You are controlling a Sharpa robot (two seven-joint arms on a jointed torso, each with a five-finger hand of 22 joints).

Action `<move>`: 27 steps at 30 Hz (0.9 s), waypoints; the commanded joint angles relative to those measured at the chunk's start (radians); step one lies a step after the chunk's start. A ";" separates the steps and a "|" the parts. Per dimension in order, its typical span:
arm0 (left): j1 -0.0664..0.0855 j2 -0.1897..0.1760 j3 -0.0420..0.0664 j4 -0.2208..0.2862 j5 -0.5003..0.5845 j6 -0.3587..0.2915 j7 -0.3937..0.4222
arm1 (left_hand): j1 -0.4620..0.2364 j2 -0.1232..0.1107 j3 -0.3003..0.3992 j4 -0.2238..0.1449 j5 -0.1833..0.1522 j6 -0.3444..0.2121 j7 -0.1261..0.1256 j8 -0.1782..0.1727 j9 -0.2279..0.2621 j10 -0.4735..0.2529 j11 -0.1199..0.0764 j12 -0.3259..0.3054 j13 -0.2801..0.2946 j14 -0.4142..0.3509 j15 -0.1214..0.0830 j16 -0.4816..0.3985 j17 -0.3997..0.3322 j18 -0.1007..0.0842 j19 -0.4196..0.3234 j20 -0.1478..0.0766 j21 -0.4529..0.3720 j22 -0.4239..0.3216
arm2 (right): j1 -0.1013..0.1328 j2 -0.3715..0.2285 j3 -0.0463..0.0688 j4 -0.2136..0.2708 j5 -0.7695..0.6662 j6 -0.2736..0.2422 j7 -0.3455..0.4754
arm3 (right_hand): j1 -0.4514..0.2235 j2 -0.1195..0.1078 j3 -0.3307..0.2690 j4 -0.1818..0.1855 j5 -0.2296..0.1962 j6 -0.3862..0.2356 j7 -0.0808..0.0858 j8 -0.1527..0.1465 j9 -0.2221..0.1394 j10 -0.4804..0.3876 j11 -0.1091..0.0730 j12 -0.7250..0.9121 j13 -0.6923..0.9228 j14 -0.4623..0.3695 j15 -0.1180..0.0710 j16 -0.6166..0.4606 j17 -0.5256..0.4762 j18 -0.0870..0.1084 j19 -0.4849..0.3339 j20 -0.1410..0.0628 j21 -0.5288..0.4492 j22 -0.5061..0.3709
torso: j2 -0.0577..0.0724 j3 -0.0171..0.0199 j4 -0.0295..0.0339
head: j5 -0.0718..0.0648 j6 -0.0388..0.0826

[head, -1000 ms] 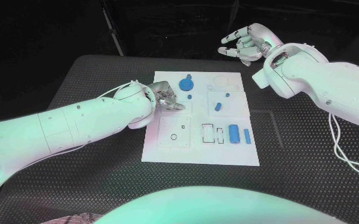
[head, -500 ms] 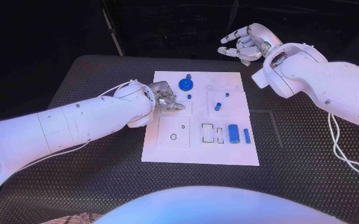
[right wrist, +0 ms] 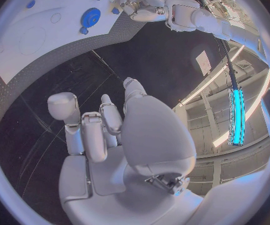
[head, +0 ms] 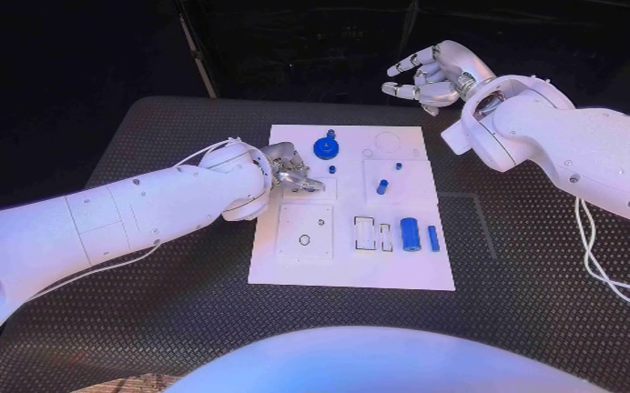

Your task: Assemble the parts on the task board

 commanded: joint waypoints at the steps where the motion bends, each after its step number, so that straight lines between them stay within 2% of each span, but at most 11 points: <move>1: -0.005 0.002 -0.004 -0.003 0.017 0.033 -0.011 | -0.002 0.011 0.001 0.005 0.006 -0.002 0.003 -0.006 -0.002 -0.001 -0.002 0.001 0.001 0.106 -0.006 0.003 0.263 -0.008 0.004 -0.001 -0.002 0.081 | 0.002 0.001 0.001 0.001 0.002 0.005 0.008 | 0.001 0.010 -0.006 0.001 0.005 0.008 -0.002 0.006 -0.002 0.000 -0.004 -0.002 0.000 0.075 -0.009 -0.005 0.141 0.010 -0.004 0.000 -0.003 -0.001 | 0.000 0.0000 -0.0002 | -0.001 0.000; 27: -0.004 0.003 -0.003 -0.010 0.018 0.040 -0.011 | -0.028 0.011 0.012 0.025 0.006 -0.001 0.003 -0.005 -0.001 0.000 -0.001 0.004 0.004 0.106 -0.006 0.003 0.263 -0.008 0.005 -0.001 -0.001 0.084 | 0.002 0.001 0.001 -0.003 0.004 0.007 0.008 | -0.001 0.011 -0.007 0.001 0.007 0.008 -0.002 0.007 -0.002 -0.001 -0.004 -0.002 -0.001 0.075 -0.009 -0.006 0.140 0.010 -0.003 0.000 -0.003 -0.001 | 0.000 -0.0007 0.0008 | -0.001 -0.001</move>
